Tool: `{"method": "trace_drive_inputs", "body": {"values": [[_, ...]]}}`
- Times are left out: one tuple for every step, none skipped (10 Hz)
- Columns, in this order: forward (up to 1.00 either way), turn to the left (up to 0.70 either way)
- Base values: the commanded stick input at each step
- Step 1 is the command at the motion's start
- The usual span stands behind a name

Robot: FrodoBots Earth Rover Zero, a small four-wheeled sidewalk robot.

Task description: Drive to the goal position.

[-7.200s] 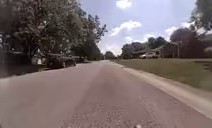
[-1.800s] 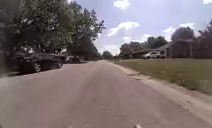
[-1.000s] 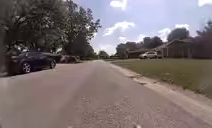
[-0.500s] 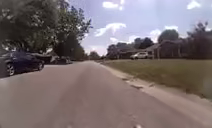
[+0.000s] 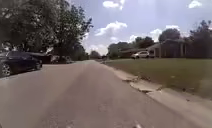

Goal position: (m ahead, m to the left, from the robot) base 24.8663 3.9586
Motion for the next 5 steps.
{"method": "trace_drive_inputs", "body": {"values": [[0.70,0.00],[0.70,0.00],[0.70,0.00],[0.70,0.00],[0.70,0.00]]}}
